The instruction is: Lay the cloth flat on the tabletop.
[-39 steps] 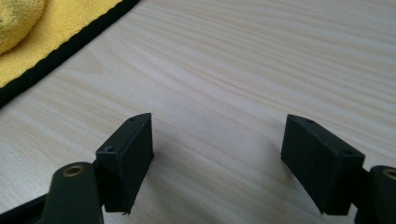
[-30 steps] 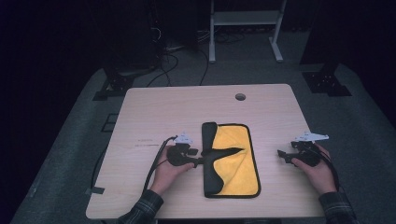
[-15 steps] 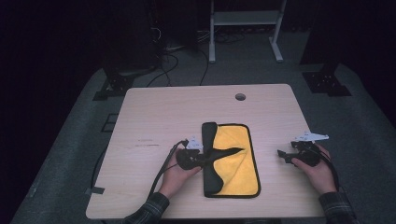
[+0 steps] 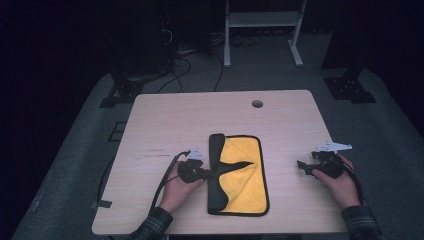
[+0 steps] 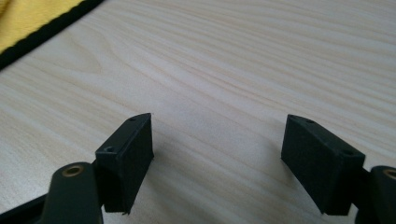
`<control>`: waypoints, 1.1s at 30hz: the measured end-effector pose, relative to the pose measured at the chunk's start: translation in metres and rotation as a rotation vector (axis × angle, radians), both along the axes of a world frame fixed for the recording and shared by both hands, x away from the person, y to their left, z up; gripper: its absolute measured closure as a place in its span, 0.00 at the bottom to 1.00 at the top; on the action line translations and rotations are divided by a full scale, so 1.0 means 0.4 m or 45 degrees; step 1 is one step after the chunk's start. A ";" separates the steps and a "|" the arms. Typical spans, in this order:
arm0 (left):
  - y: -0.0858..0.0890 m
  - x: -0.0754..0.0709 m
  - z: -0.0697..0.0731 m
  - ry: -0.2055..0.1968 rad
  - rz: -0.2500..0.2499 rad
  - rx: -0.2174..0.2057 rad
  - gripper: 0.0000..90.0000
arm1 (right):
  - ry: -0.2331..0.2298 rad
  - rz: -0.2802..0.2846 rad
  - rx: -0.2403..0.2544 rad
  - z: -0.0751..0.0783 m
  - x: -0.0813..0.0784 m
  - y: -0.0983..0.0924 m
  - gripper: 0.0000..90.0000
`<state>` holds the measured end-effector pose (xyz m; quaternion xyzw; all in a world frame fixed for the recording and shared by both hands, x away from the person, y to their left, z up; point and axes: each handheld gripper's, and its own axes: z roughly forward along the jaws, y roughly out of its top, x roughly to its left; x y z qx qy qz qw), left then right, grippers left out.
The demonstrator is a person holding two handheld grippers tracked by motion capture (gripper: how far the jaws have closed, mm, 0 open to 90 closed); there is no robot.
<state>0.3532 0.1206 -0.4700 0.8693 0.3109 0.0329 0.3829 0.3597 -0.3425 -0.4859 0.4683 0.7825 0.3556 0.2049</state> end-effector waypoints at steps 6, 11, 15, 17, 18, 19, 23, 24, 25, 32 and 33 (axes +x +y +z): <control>0.050 -0.024 -0.001 0.014 0.021 -0.015 0.95 | 0.001 -0.002 0.000 0.000 0.001 0.001 0.26; 0.063 -0.042 -0.001 -0.007 0.028 -0.009 0.82 | 0.003 -0.003 0.001 0.000 0.002 0.002 0.26; 0.088 -0.045 0.013 -0.055 0.059 -0.008 0.59 | 0.003 -0.004 0.001 0.000 0.002 0.003 0.26; 0.106 -0.046 0.017 -0.061 0.081 -0.008 0.49 | 0.003 -0.003 0.001 0.000 0.002 0.003 0.26; 0.120 -0.048 0.018 -0.068 0.091 0.000 0.44 | 0.003 0.002 -0.001 0.000 0.003 0.003 0.25; 0.129 -0.049 0.018 -0.075 0.102 0.005 0.41 | 0.004 0.006 -0.002 0.000 0.003 0.004 0.25; 0.182 -0.055 0.020 -0.104 0.160 0.031 0.30 | 0.009 0.023 -0.003 0.000 0.004 0.006 0.23; 0.192 -0.056 0.020 -0.111 0.175 0.035 0.29 | 0.008 0.027 -0.005 0.000 0.004 0.007 0.23; 0.202 -0.056 0.020 -0.117 0.189 0.042 0.28 | 0.008 0.033 -0.005 0.000 0.004 0.007 0.23; 0.255 -0.057 0.010 -0.137 0.243 0.080 0.24 | 0.009 0.042 -0.003 0.000 0.002 0.007 0.23; 0.260 -0.056 0.007 -0.130 0.254 0.083 0.23 | 0.008 0.042 -0.002 0.000 0.002 0.007 0.23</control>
